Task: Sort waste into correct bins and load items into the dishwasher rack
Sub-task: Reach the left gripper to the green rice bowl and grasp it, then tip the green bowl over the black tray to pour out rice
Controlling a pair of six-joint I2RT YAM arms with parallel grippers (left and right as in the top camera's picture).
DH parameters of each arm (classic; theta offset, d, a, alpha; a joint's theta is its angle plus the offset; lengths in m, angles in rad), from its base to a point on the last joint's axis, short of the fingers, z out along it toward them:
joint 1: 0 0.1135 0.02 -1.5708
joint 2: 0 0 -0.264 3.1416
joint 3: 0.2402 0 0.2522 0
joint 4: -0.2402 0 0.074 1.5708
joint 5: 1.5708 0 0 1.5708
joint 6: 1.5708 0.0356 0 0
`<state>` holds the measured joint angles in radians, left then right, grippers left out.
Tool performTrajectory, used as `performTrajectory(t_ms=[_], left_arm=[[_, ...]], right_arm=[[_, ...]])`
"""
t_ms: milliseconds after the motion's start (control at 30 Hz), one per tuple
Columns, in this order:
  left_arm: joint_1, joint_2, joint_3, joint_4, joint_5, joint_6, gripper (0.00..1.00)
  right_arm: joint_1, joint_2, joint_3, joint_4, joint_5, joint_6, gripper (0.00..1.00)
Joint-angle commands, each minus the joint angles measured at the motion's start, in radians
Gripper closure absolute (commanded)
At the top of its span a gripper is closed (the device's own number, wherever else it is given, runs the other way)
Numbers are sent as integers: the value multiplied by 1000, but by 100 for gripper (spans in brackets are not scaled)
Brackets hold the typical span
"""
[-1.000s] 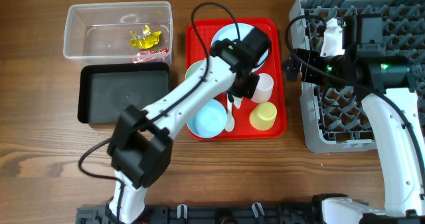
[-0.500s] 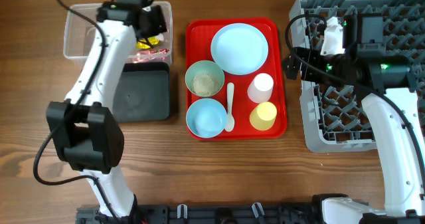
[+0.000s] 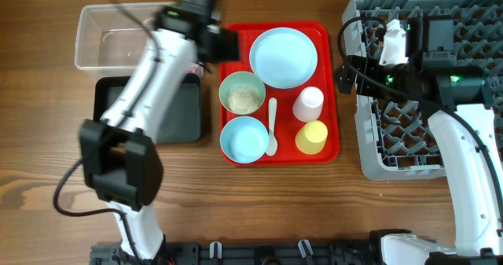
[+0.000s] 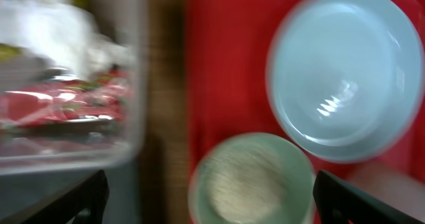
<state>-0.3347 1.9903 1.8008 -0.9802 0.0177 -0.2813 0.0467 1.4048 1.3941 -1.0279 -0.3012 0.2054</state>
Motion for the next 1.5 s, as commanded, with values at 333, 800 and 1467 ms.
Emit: performTrajectory(t_ms=[333,800,1467], left_arm=[[-292,190,-69,71,-87,34,36],[-291,296,-69,111,-87,34,96],[-109,-131,-29,-352,-83,-150,96]], right_arm=[[0,7,18,-13,17,8,0],[0,7,18,-21,17,7,0],[0,7,18,-25,17,7,0]])
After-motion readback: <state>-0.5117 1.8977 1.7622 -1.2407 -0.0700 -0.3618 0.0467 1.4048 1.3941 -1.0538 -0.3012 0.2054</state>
